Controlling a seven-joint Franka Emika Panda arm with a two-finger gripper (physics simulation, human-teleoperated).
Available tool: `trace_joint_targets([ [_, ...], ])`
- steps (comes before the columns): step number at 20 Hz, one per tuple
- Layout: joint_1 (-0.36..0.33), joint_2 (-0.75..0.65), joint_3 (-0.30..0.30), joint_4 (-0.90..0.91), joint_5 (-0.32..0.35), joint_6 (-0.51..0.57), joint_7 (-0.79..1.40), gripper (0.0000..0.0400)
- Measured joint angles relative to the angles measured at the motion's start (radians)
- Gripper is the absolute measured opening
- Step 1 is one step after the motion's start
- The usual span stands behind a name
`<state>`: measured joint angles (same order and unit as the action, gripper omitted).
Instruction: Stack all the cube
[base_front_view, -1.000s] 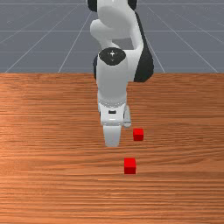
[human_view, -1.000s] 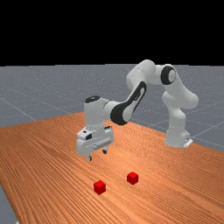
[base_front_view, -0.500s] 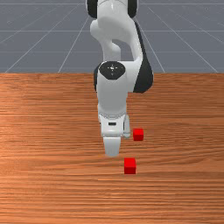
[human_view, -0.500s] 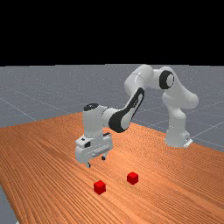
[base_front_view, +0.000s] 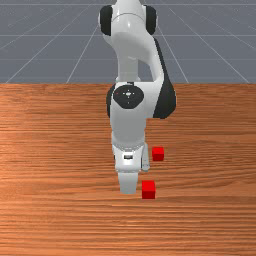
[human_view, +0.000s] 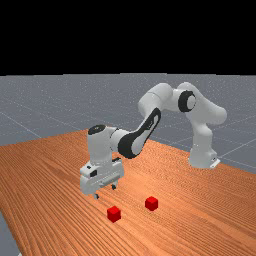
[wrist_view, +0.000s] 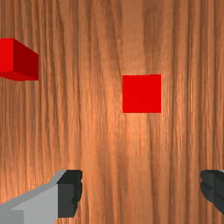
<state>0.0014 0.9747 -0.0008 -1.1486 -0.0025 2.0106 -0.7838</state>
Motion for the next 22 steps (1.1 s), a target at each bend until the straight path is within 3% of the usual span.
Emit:
trace_joint_targets([
  [2,0.000,-0.002,0.000,-0.037,0.000,0.051,0.000,0.0400],
  [11,0.002,0.098,0.000,0.057,0.000,0.023,0.002,0.0400],
  [16,0.002,0.147,0.000,0.075,0.000,0.058,0.002,0.0400],
  [17,0.002,0.157,0.000,0.088,0.000,0.057,0.002,0.0385],
  [18,0.006,0.137,-0.004,0.045,0.007,0.100,0.034,0.0395],
  [22,0.029,0.139,-0.002,0.048,0.009,0.099,0.067,0.0399],
])
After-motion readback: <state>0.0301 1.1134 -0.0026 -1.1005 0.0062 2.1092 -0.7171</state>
